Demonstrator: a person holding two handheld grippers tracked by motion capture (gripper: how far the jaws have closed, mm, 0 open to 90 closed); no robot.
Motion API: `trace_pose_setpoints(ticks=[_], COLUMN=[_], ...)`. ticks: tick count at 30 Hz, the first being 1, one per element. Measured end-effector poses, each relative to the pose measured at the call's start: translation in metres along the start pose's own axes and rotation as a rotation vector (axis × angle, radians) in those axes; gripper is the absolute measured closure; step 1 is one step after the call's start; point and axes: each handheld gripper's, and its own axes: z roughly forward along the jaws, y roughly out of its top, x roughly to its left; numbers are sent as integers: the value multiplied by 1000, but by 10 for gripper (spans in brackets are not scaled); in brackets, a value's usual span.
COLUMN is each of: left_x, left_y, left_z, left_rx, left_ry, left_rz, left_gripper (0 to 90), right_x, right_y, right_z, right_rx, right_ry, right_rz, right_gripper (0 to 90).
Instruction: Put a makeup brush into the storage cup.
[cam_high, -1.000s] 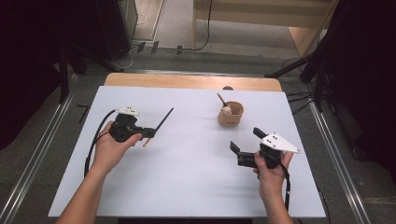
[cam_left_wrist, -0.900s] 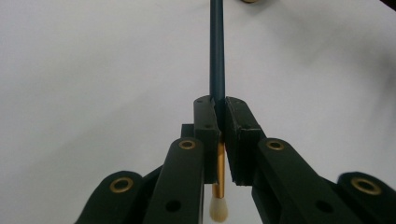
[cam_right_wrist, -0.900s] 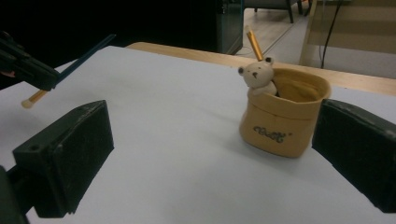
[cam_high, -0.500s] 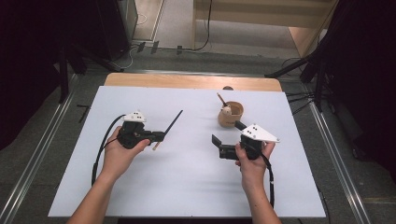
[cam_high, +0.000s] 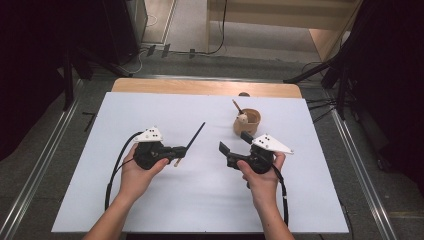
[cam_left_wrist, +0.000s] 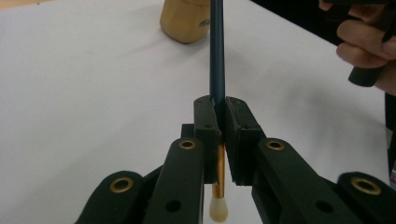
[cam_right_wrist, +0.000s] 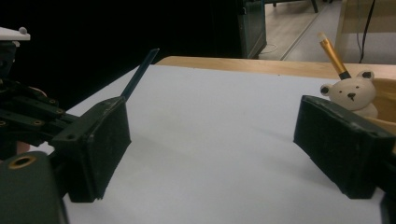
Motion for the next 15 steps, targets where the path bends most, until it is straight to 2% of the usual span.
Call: trace_pose_setpoints(ticks=[4,8,15], left_x=[-3,-8,-17], left_y=[-2,-3,-7], left_z=[2,7,16], left_rx=[-35,-53,-70], left_ry=[-22,-25,-44], left_rz=[-9,5,11], left_gripper=[851,851,851], right_x=[5,13,27], right_y=[-1,-2,-6], right_z=[1,5,12], right_rx=[4,10,25], right_ry=[4,-10,7], right_rz=[31,46,38], right_gripper=[154,214,295])
